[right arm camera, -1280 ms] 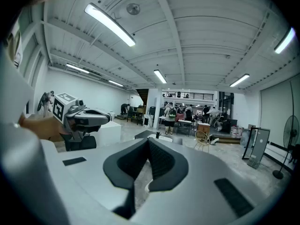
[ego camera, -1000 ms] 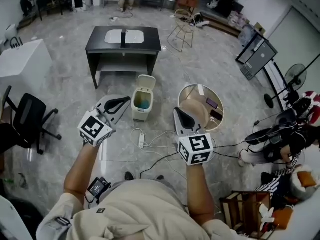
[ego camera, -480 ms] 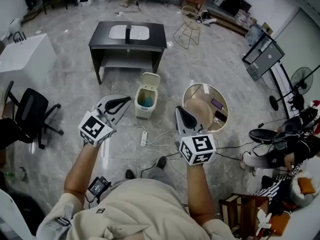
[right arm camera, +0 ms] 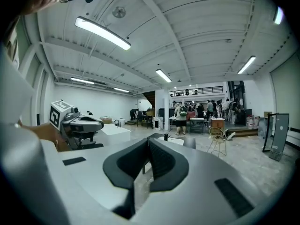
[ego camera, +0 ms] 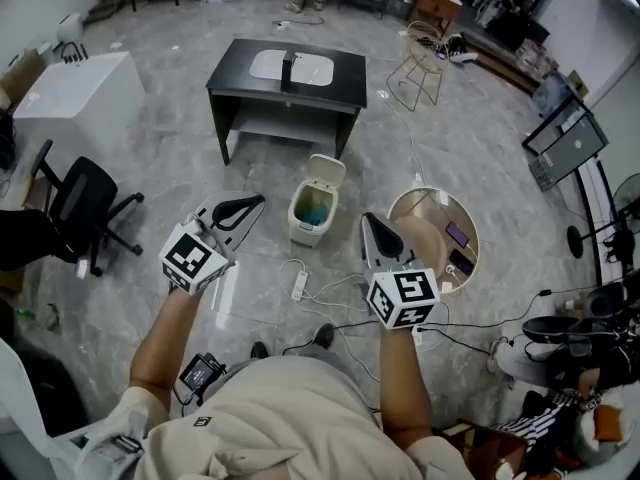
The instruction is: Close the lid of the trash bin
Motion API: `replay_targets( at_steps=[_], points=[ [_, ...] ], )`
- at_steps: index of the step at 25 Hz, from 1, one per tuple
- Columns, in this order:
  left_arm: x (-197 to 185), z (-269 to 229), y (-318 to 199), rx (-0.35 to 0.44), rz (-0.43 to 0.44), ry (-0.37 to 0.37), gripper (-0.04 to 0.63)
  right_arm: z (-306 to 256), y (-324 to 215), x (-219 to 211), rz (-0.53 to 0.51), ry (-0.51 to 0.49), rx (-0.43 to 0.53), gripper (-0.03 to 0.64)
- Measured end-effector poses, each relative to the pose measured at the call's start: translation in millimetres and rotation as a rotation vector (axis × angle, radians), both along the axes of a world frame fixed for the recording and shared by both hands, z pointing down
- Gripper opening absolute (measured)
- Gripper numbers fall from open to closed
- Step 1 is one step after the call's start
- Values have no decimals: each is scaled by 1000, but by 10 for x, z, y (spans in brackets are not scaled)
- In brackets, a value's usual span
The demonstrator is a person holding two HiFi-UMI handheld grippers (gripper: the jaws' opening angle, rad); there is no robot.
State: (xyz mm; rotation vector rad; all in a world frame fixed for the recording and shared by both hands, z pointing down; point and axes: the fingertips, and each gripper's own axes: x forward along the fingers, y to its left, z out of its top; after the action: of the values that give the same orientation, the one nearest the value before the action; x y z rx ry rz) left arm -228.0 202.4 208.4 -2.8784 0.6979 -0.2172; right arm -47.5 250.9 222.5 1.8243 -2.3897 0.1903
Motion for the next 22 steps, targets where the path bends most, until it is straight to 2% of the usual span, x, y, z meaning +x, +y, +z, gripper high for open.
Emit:
replay_targets(
  at_steps=[13, 22],
  points=[
    [827, 116, -476, -17, -114, -38, 17, 133, -780, 867, -125, -43, -25, 25],
    [1215, 195, -710, -18, -177, -73, 17, 271, -1155, 1257, -188, -73, -29, 25]
  ],
)
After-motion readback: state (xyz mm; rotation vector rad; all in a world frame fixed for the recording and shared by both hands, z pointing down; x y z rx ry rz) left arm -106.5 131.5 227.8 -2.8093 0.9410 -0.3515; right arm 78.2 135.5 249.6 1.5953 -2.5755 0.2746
